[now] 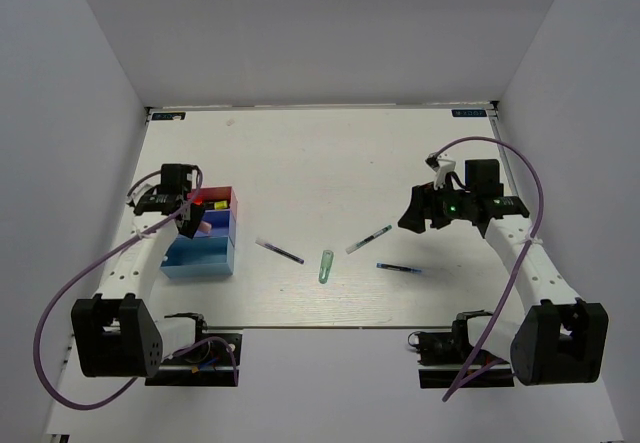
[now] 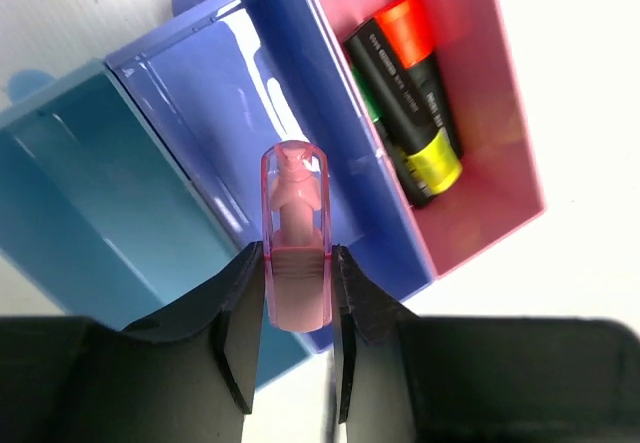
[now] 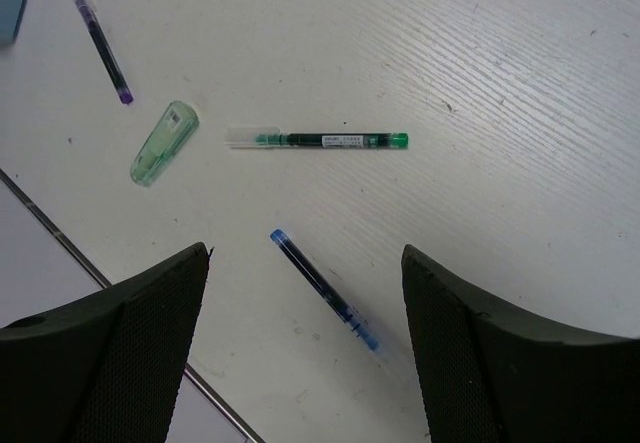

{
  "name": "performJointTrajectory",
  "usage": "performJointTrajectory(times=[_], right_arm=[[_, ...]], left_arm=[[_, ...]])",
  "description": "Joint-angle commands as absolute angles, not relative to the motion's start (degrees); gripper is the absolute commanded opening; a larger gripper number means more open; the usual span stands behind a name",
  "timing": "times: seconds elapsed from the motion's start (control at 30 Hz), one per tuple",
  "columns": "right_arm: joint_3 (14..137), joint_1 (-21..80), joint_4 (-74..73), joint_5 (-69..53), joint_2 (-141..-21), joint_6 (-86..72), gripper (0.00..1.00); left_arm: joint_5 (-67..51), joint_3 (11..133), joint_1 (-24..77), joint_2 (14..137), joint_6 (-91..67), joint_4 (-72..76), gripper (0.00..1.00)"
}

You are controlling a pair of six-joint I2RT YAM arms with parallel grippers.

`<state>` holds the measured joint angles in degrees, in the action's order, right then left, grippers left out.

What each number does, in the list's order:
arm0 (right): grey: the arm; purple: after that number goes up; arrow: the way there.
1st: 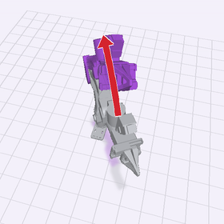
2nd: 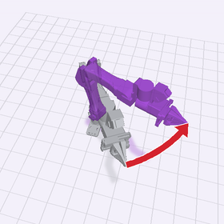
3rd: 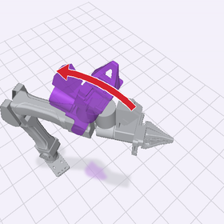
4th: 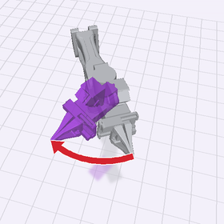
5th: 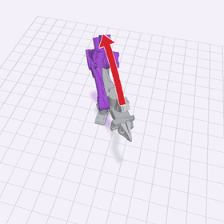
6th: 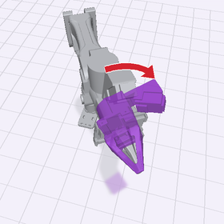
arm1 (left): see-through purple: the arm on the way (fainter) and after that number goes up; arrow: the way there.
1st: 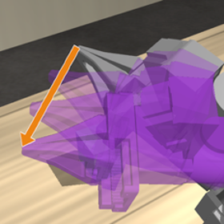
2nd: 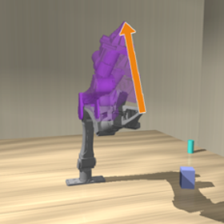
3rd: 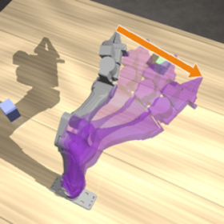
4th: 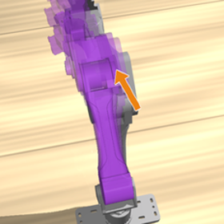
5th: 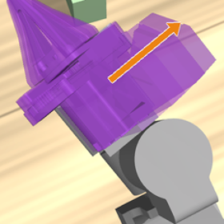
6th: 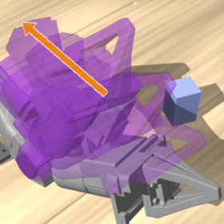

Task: Sort the stationery into containers
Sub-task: Place the stationery in the storage box, then pick up the stationery from the center of the board.

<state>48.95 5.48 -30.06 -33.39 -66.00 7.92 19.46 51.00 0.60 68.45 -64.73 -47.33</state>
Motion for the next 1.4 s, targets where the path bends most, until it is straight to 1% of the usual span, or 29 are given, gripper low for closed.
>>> performJointTrajectory(times=[0.0, 0.23, 0.3, 0.33, 0.37, 0.4, 0.47, 0.53, 0.6, 0.67, 0.7, 0.73, 0.77, 0.8, 0.83, 0.87, 0.9, 0.93, 0.97, 1.0, 1.03, 1.07, 1.13, 1.17, 1.2, 1.23, 1.27, 1.33, 1.37], right_arm=[[48.6, 4.7, -29.9, -35.6, -64.6, 8.1, 0.80], [48.4, 3.8, -30.2, -37.3, -64.4, 8.1, 0.80], [48.4, 3.4, -30.4, -37.5, -64.4, 8.2, 0.80], [48.4, 3.3, -30.4, -38.1, -64.4, 8.2, 0.82], [48.4, 3.3, -30.4, -38.1, -64.3, 8.2, 0.82], [48.4, 3.3, -30.6, -38.4, -64.4, 8.4, 0.83], [48.3, 3.0, -30.7, -39.1, -64.4, 8.8, 0.85], [48.3, 3.1, -31.0, -40.2, -64.5, 9.8, 0.88], [48.3, 3.2, -31.6, -42.8, -64.8, 12.3, 0.87], [48.2, 3.1, -32.2, -44.1, -64.9, 14.2, 0.83], [47.9, 2.9, -32.3, -46.6, -65.0, 14.8, 0.74], [47.6, 3.2, -33.3, -47.7, -65.0, 16.6, 0.64], [47.6, 3.3, -33.7, -48.9, -65.0, 19.5, 0.51], [47.3, 3.7, -34.4, -54.1, -65.0, 21.1, 0.31], [46.9, 4.0, -37.6, -57.1, -65.1, 28.0, 0.25], [46.9, 4.0, -40.1, -64.1, -65.6, 39.2, 0.22], [47.5, 4.2, -48.0, -69.4, -66.2, 57.8, 0.22], [47.8, 5.1, -57.1, -70.3, -67.3, 67.8, 0.33], [48.1, 5.7, -63.0, -70.5, -69.3, 91.1, 0.39], [48.6, 7.6, -65.1, -70.1, -72.1, 96.6, 0.44], [51.7, 8.6, -67.6, -66.3, -74.0, 103.8, 0.57], [53.4, 9.6, -70.8, -64.7, -77.7, 111.3, 0.64], [60.7, 13.8, -73.4, -59.3, -83.2, 116.3, 0.66], [63.4, 17.5, -73.0, -57.8, -86.9, 117.8, 0.68], [64.2, 19.0, -71.7, -52.7, -87.8, 117.6, 0.68], [64.2, 20.5, -67.6, -50.6, -88.2, 117.0, 0.68], [63.1, 24.7, -62.1, -48.5, -88.7, 116.7, 0.69], [62.0, 27.2, -55.4, -42.7, -89.6, 116.2, 0.69], [62.7, 30.7, -54.4, -41.1, -91.4, 116.2, 0.71]], left_arm=[[21.1, 50.3, 0.4, 68.4, -75.5, -45.4, 0.00], [22.3, 52.9, -1.8, 73.1, -76.6, -45.0, 0.00], [22.1, 52.8, -2.7, 74.0, -76.1, -44.1, 0.07], [21.5, 53.0, -2.9, 74.6, -76.1, -44.0, 0.13], [21.2, 53.0, -3.4, 74.8, -76.0, -44.2, 0.23], [21.2, 52.9, -3.4, 75.0, -76.0, -44.2, 0.40], [20.6, 52.1, -3.5, 74.5, -75.1, -42.8, 0.56], [20.0, 51.0, -3.5, 73.7, -73.5, -41.8, 0.62], [18.8, 50.8, -3.4, 72.6, -72.3, -40.0, 0.62], [16.9, 51.3, -3.4, 72.1, -69.1, -39.1, 0.63], [15.9, 51.5, -3.4, 71.8, -68.5, -38.6, 0.63], [14.9, 51.5, -3.3, 70.9, -66.1, -38.1, 0.53], [11.5, 51.2, -2.9, 69.7, -62.9, -36.0, 0.42], [10.1, 50.7, -2.4, 68.5, -58.3, -33.4, 0.29], [8.5, 50.7, -0.4, 67.8, -55.7, -32.1, 0.04], [3.7, 50.4, -0.3, 66.9, -50.5, -30.9, 0.00], [-3.8, 50.4, -0.3, 66.7, -43.6, -27.0, 0.00], [-11.2, 50.8, 3.0, 66.3, -40.7, -26.6, 0.00], [-18.5, 51.7, 3.9, 66.4, -32.1, -26.5, 0.00], [-20.7, 52.3, 4.9, 66.7, -29.6, -28.3, 0.00], [-21.9, 53.3, 9.0, 67.5, -27.4, -30.3, 0.09], [-23.0, 55.8, 10.3, 68.6, -21.2, -35.2, 0.17], [-22.7, 56.3, 15.9, 69.6, -18.6, -41.1, 0.29], [-22.2, 55.2, 17.0, 69.3, -16.6, -41.9, 0.42], [-18.7, 54.5, 19.1, 68.6, -16.2, -42.6, 0.46], [-18.0, 52.7, 20.8, 67.8, -15.9, -42.4, 0.48], [-17.3, 51.7, 21.4, 65.9, -15.9, -41.9, 0.53], [-13.5, 47.7, 22.3, 62.3, -17.7, -40.0, 0.61], [-11.4, 46.9, 22.4, 58.1, -18.1, -39.7, 0.72]])
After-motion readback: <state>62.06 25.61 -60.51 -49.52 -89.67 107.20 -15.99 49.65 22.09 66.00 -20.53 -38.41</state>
